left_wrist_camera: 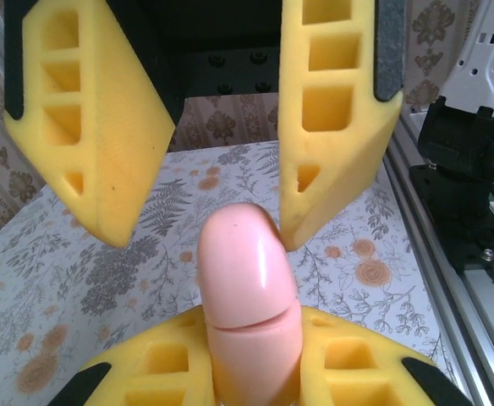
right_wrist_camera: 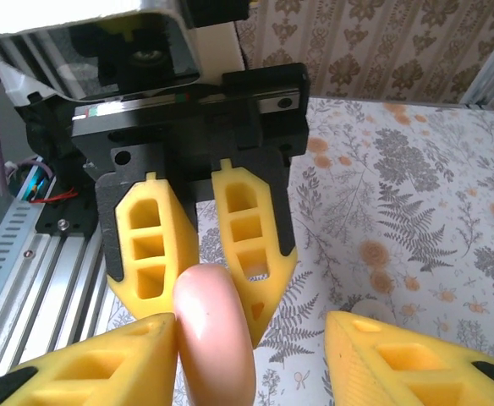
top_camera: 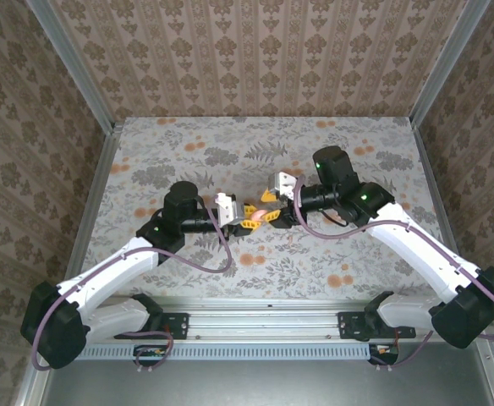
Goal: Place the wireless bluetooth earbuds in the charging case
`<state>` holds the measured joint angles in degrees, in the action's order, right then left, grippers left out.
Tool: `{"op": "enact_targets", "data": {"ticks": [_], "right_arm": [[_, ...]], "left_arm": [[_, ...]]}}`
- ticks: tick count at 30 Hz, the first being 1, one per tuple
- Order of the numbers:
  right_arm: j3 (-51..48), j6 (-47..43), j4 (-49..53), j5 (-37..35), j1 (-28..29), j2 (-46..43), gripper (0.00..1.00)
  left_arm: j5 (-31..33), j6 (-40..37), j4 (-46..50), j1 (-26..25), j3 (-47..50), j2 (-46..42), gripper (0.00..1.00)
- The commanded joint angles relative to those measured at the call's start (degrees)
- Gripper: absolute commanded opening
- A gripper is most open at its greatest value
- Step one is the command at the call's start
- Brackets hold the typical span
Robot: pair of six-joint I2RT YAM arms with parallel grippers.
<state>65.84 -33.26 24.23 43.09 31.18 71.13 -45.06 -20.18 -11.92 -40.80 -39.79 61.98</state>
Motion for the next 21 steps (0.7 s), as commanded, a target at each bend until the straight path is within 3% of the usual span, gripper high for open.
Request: {"op": "enact_targets", "data": {"ticks": [1, 21], "right_arm": [[1.3, 3.4, -3.6, -3.2, -2.1, 1.8, 0.49], [0.2, 8.2, -7.3, 0.1, -6.0, -1.2, 0.51]], "left_arm": [[-2.9, -0.4, 0.3, -0.4, -0.7, -1.7, 0.10], [-1.5, 2.4, -3.6, 1.7, 1.5, -1.9, 0.09]]}}
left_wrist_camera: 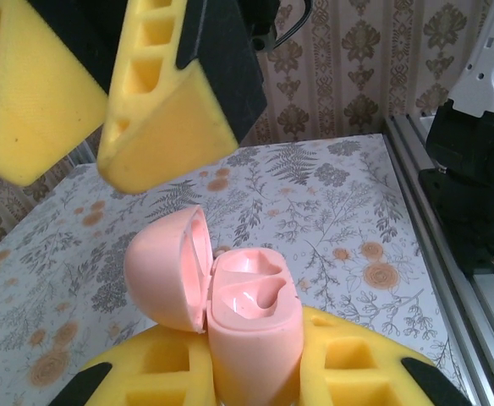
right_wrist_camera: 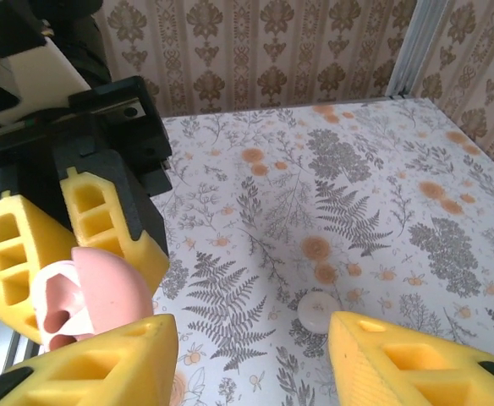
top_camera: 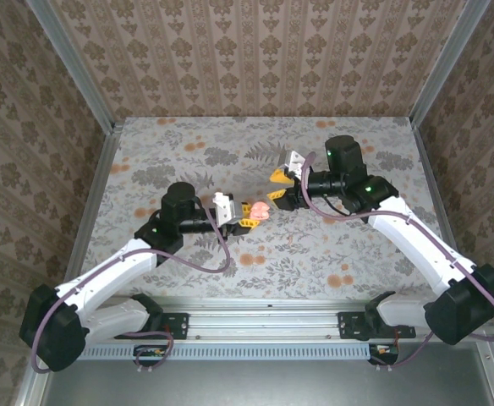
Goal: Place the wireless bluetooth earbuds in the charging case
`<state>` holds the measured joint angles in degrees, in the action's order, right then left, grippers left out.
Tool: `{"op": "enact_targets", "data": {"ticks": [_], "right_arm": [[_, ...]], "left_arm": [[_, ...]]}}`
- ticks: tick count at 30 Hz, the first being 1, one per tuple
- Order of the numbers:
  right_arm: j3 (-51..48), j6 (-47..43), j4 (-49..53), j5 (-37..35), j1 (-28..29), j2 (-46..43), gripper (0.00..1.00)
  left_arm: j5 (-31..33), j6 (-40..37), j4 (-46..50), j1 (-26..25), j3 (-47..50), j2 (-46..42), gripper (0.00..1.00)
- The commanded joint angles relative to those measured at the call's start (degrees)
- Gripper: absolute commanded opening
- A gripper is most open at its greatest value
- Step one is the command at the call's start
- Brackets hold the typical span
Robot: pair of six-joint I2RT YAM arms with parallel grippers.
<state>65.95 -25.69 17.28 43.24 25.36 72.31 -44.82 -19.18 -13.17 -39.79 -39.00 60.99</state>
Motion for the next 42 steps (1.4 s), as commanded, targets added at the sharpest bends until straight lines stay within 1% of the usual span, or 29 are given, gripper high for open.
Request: {"op": "enact_targets", "data": {"ticks": [1, 5, 8, 10, 11, 13, 17, 21, 24, 26, 28, 29, 35, 39, 42], "right_arm": [[0.0, 0.7, 0.1, -0.2, -0.2, -2.8, 0.52], [-0.5, 2.2, 1.9, -0.6, -0.2, -4.4, 0.52], [-1.0, 8.3, 3.3, -6.2, -0.2, -4.7, 0.52], [-1.9, 11.1, 4.8, -8.4, -0.2, -4.6, 0.52], [-2.4, 12.5, 5.2, -9.5, -0.2, -4.7, 0.52], [-3.2, 16.2, 6.5, -12.8, -0.2, -4.7, 0.51], [-4.9, 24.2, 9.4, -17.1, -0.2, -3.8, 0.49], [-6.3, 34.3, 12.2, -21.8, -0.2, -2.0, 0.47], [-6.0, 46.5, 17.0, -27.9, -0.2, 1.0, 0.46], [-5.0, 53.8, 21.4, -30.9, -0.2, 3.7, 0.47], [-3.8, 57.6, 24.8, -31.2, -0.2, 6.8, 0.51], [-3.5, 58.9, 25.5, -31.4, -0.2, 8.4, 0.51], [-3.7, 67.0, 24.7, -33.6, -0.1, 13.1, 0.49], [-1.0, 71.0, 27.4, -32.7, -0.1, 16.6, 0.52], [-0.2, 73.1, 28.3, -33.6, 0.4, 17.5, 0.53]], "left_arm": [[-1.6, 1.6, -2.8, 0.8, 0.9, -1.0, 0.09], [0.4, 3.8, -6.0, 1.5, 2.2, -0.8, 0.09], [5.5, 6.8, -10.1, 2.1, 4.5, -0.2, 0.09], [7.6, 9.3, -14.2, 2.9, 6.9, 0.5, 0.09], [10.1, 10.3, -15.6, 3.1, 7.8, 0.8, 0.09], [13.0, 12.7, -18.6, 3.4, 10.0, 1.3, 0.09], [17.9, 16.1, -22.5, 3.6, 13.6, 1.3, 0.09], [20.2, 17.3, -23.8, 3.6, 16.2, 0.8, 0.09], [23.6, 17.5, -22.8, 3.6, 17.1, 0.1, 0.08], [26.1, 17.0, -21.7, 3.7, 17.7, -0.5, 0.09], [28.1, 17.1, -22.0, 4.0, 18.9, -1.1, 0.09], [28.6, 17.2, -22.3, 4.2, 19.4, -1.3, 0.09], [30.1, 17.9, -22.0, 5.0, 20.1, -2.0, 0.09], [30.9, 17.8, -21.9, 5.2, 20.3, -1.9, 0.09], [31.6, 17.8, -22.2, 5.6, 20.4, -1.6, 0.09]]}}
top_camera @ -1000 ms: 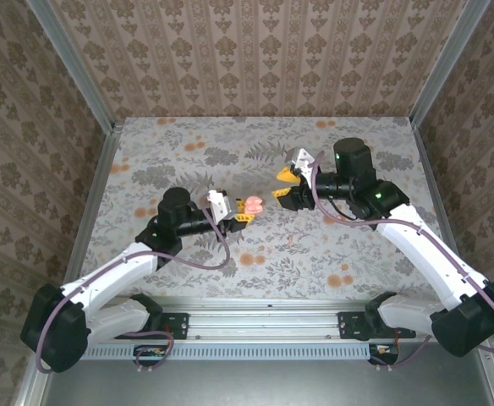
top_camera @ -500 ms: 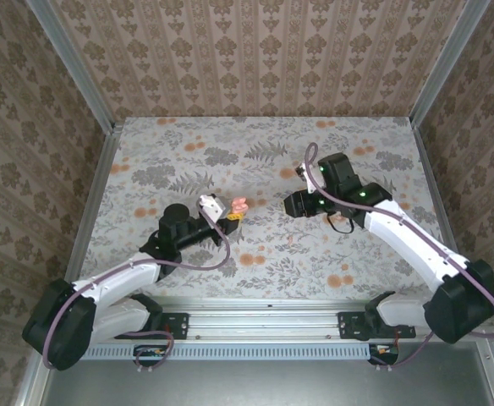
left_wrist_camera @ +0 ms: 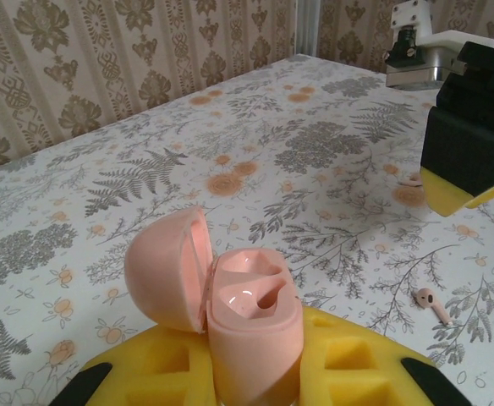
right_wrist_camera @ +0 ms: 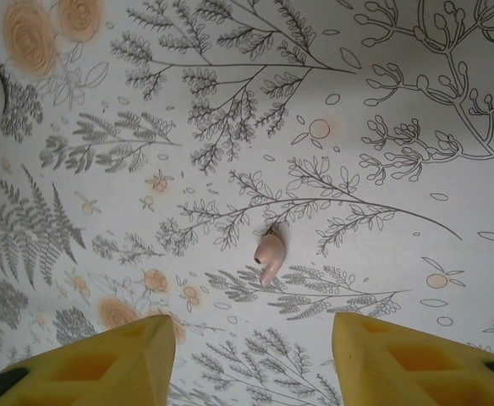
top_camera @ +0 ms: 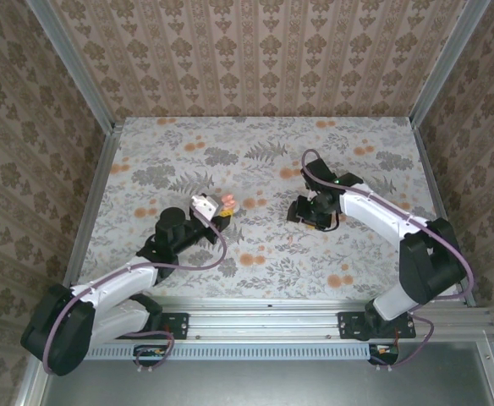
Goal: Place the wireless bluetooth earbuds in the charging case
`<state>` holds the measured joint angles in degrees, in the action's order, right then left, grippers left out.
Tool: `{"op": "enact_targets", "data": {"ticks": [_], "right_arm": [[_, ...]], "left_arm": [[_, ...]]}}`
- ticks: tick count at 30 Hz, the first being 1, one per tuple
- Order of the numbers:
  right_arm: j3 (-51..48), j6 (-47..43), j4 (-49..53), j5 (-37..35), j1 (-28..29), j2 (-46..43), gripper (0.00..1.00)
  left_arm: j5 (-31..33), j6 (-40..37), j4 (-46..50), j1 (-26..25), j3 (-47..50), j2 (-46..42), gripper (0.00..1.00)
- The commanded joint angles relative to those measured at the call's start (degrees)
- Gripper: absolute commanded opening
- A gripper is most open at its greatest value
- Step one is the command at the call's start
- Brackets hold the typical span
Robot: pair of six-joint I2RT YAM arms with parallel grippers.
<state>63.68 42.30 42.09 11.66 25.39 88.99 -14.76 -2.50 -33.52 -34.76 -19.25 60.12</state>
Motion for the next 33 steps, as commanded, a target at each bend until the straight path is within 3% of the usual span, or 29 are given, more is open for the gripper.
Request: {"op": "enact_targets", "data": {"ticks": [1, 23, 33], "right_arm": [[2.1, 5.7, 3.6, -2.7, 0.5, 0.8, 0.53], [4.2, 12.6, 4.5, -4.8, 4.5, 6.2, 0.49], [8.2, 12.6, 7.5, -5.7, 5.8, 10.3, 0.46]], "left_arm": [[1.8, 1.2, -2.0, 0.7, 0.7, -0.7, 0.09], [3.5, 2.7, -4.4, 4.1, 2.0, -2.6, 0.09], [0.7, 3.9, -5.6, 5.5, 1.9, -2.4, 0.09]]}}
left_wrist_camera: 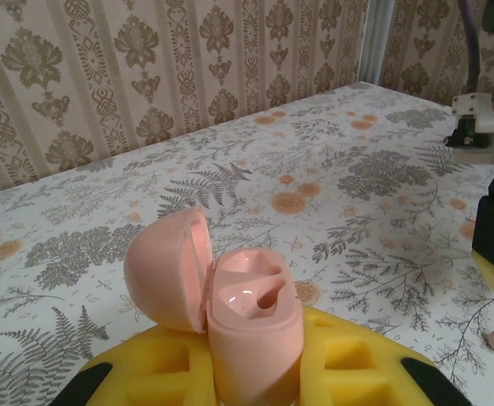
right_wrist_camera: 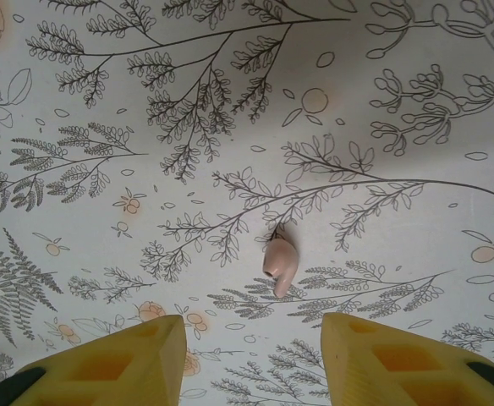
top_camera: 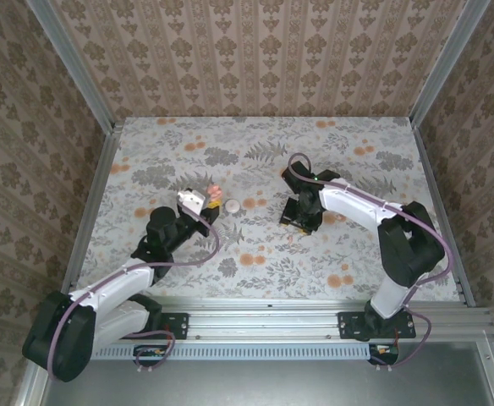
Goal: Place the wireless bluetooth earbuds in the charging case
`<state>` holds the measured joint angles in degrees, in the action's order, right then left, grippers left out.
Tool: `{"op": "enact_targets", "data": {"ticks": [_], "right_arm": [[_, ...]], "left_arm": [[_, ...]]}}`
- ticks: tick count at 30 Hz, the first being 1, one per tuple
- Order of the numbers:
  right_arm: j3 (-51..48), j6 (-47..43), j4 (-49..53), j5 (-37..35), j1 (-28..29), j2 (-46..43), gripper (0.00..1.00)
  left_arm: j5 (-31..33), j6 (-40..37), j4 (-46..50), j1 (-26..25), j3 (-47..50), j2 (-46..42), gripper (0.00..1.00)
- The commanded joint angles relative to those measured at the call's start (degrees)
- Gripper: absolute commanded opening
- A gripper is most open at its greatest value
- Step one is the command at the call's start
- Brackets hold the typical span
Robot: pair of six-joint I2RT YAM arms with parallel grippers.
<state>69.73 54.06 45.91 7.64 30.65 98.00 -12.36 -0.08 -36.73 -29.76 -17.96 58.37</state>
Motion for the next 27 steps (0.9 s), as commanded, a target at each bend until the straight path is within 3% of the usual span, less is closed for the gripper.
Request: {"op": "enact_targets", "data": {"ticks": [1, 27], "right_arm": [[2.7, 0.7, 4.0, -1.6, 0.6, 1.8, 0.46], [11.1, -1.4, 10.8, -3.8, 3.3, 12.5, 0.45]], "left_arm": [[-1.6, 1.5, -2.4, 0.6, 0.6, -0.5, 0.09], [-3.3, 2.5, -1.9, 3.1, -0.1, -1.7, 0.09]]}}
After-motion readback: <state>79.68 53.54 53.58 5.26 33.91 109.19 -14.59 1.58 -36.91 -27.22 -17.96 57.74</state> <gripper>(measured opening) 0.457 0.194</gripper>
